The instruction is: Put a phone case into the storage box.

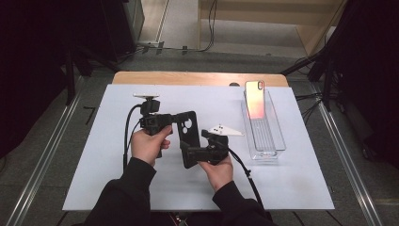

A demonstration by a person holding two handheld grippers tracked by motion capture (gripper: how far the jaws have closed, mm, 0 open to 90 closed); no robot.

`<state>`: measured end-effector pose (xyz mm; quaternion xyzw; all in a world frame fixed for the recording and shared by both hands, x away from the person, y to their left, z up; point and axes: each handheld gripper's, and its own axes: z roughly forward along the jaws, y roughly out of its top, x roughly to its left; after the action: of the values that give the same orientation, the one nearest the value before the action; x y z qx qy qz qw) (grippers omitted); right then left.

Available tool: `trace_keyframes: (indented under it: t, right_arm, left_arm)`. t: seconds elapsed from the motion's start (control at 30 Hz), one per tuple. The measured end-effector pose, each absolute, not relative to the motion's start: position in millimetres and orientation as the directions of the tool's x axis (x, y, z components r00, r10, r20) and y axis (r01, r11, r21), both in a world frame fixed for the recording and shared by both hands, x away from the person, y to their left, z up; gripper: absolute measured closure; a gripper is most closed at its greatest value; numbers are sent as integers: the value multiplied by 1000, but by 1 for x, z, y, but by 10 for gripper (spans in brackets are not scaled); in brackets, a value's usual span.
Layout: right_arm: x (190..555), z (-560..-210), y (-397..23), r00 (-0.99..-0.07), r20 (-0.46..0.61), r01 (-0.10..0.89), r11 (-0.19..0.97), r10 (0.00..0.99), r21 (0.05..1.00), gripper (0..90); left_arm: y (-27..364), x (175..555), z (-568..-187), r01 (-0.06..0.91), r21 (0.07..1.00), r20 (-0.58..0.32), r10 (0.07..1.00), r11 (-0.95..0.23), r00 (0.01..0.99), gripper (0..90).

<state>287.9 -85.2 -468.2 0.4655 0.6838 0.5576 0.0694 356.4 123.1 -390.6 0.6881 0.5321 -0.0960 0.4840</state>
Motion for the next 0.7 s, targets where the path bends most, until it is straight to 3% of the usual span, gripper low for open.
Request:
trace_keyframes:
  t: [0.4, 0.7]
  right_arm:
    - [287, -458, -107, -592, 402, 615, 69, 698, 786, 0]
    - [285, -456, -117, -663, 350, 593, 179, 662, 785, 0]
  left_arm:
    - [122, 346, -381, 722, 691, -535, 654, -27, 536, 774]
    - [124, 337, -392, 662, 747, -471, 650, -65, 596, 773]
